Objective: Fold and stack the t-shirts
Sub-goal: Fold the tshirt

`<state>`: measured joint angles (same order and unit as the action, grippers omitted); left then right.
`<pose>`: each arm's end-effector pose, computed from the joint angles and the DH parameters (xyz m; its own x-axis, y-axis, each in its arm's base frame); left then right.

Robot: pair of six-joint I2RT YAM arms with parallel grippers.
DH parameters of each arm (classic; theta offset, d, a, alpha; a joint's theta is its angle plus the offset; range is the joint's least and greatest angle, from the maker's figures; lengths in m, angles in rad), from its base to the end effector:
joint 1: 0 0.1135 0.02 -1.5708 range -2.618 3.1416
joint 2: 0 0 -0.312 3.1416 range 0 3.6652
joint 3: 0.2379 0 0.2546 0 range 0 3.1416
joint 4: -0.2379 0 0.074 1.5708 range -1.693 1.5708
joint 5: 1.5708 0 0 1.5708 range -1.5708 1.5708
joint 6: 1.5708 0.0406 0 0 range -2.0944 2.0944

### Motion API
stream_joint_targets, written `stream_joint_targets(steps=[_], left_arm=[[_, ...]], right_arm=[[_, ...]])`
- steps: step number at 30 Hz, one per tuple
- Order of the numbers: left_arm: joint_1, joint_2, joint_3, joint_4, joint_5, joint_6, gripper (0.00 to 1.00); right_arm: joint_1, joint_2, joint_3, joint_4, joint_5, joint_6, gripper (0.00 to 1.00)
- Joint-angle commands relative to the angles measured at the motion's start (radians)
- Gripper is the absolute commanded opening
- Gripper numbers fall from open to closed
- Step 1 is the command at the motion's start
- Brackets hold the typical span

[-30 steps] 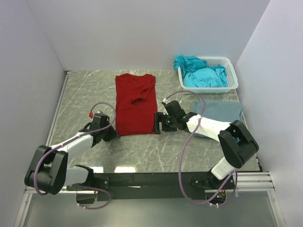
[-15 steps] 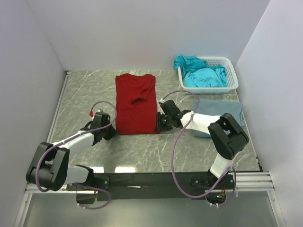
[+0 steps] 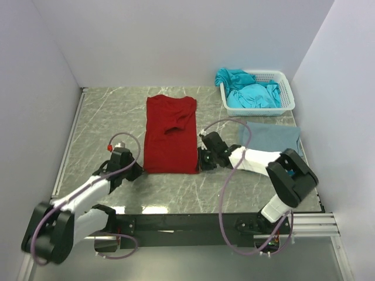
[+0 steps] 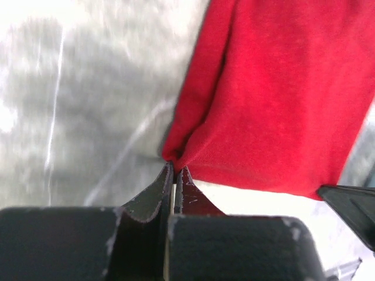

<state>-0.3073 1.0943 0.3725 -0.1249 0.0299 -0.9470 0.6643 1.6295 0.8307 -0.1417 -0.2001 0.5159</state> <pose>0.1695 -0.0551 0.1865 -0.6778 -0.6361 -0.3688 -0.3919 0.7369 -0.5508 0.2477 0.2042 0.1976 -0.8968 -0.0882 -0.4335 -0.2920 0.8541 0.4304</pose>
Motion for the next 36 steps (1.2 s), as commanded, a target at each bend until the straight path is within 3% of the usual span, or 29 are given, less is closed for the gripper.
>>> stream_joint_targets(steps=[1, 10, 20, 27, 30, 33, 36], left_arm=[[-0.041, -0.151, -0.049, -0.070, 0.005, -0.038, 0.01], [-0.139, -0.479, -0.145, -0.225, -0.002, -0.110, 0.01], [-0.202, -0.421, -0.130, -0.251, 0.033, -0.125, 0.01], [-0.210, -0.468, -0.063, -0.269, -0.008, -0.139, 0.01], [-0.245, -0.534, -0.018, -0.412, -0.071, -0.197, 0.01], [-0.288, -0.576, -0.005, -0.465, -0.038, -0.263, 0.01], [-0.317, -0.577, 0.064, -0.625, -0.062, -0.306, 0.01]], right_arm=[[0.055, -0.115, -0.082, -0.012, 0.002, 0.025, 0.00], [0.179, -0.256, -0.214, -0.019, 0.031, 0.118, 0.00], [0.207, -0.333, -0.258, -0.048, 0.068, 0.167, 0.00], [0.215, -0.411, -0.249, -0.110, 0.057, 0.162, 0.00], [0.221, -0.483, -0.257, -0.157, 0.024, 0.164, 0.00], [0.230, -0.533, -0.263, -0.202, -0.065, 0.168, 0.00], [0.241, -0.568, -0.251, -0.255, -0.119, 0.167, 0.00]])
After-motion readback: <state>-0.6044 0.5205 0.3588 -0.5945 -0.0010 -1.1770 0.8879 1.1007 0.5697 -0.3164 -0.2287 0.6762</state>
